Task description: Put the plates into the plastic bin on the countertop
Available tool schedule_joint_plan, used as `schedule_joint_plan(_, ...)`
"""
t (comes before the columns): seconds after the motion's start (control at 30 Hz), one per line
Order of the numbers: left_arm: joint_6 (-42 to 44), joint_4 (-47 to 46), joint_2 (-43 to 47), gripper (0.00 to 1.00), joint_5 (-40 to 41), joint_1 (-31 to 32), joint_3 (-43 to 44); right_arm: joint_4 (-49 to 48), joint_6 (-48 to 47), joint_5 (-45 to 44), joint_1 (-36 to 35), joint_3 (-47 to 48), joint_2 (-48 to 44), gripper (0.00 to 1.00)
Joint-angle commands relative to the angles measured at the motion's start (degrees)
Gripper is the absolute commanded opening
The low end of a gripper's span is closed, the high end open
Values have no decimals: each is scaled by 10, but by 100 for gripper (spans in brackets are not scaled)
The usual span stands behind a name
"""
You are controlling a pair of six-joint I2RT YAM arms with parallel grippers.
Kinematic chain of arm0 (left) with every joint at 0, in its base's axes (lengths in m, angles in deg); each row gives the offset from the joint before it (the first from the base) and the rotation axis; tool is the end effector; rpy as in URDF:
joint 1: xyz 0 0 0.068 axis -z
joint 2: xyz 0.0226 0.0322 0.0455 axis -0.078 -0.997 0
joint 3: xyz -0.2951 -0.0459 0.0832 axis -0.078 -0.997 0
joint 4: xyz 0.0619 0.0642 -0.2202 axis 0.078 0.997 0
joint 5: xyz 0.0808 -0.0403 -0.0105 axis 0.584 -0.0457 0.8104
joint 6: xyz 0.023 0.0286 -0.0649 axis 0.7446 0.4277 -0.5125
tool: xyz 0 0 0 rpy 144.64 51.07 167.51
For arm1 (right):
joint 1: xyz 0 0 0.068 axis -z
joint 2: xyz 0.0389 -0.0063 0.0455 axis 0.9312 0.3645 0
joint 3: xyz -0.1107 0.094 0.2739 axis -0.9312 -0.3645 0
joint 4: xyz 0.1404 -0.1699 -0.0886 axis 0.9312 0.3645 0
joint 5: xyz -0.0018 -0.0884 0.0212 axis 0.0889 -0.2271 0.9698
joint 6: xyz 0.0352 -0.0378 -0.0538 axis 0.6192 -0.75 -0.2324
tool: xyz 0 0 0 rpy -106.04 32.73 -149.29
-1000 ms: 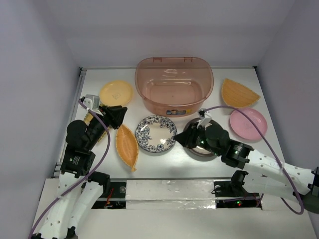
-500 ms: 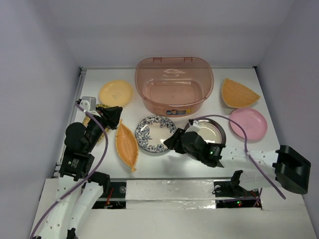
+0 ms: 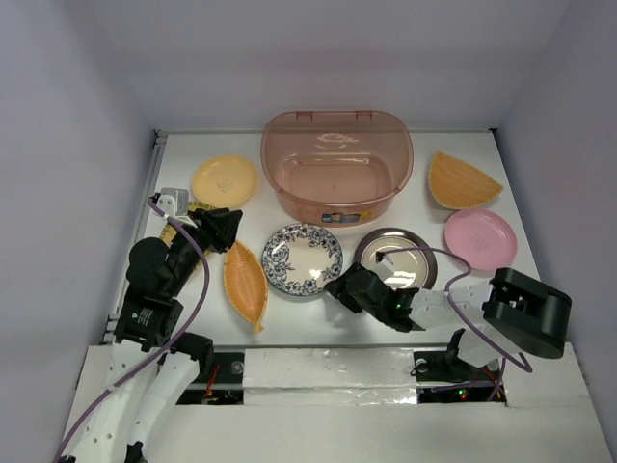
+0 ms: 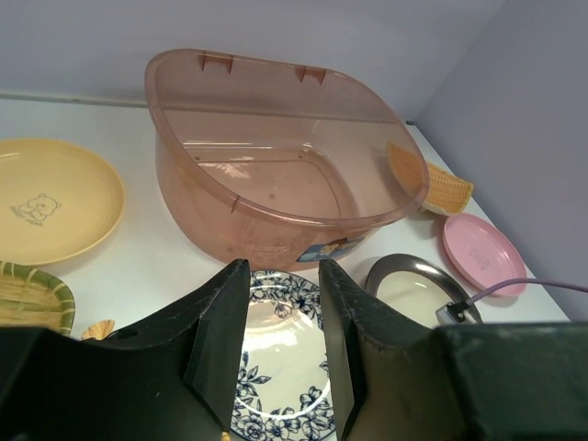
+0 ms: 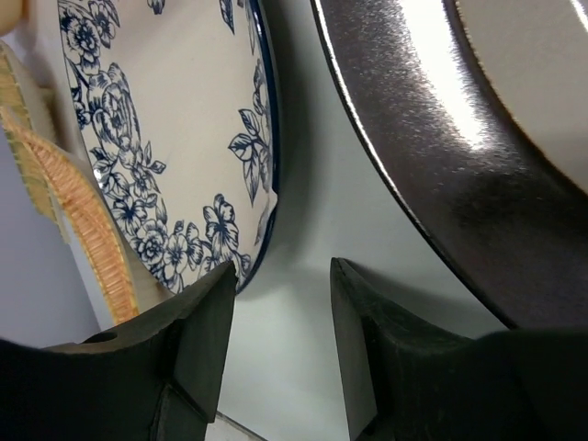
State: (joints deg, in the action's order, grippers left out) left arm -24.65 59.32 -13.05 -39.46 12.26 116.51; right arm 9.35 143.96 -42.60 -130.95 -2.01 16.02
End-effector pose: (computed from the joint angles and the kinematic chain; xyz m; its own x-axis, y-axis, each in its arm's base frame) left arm 0.0837 -0.0370 0.3861 -0.0171 -0.3274 -0.9447 0.4755 0.8285 -0.2958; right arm 0.1360 0.2024 0.1763 -0.6874 0.6285 -0.3641 0.2299 0.6637 0.7118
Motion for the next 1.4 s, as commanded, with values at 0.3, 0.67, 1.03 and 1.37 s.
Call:
schedule_joint_plan(0.3, 4, -14, 5, 34, 4, 6, 10, -72, 93, -77, -3, 20, 95, 38)
schedule_joint_plan(0.67, 5, -13, 5, 34, 8, 6, 11, -96, 130, -66, -3, 12, 153, 24)
schedule_joint_plan(1.03, 5, -13, 5, 34, 13, 6, 10, 36, 73, -107, -15, -2, -37, 0)
schedule_joint_plan(1.37, 5, -11, 3, 34, 22, 6, 13, 155, -144, -69, -20, 86, -368, 0)
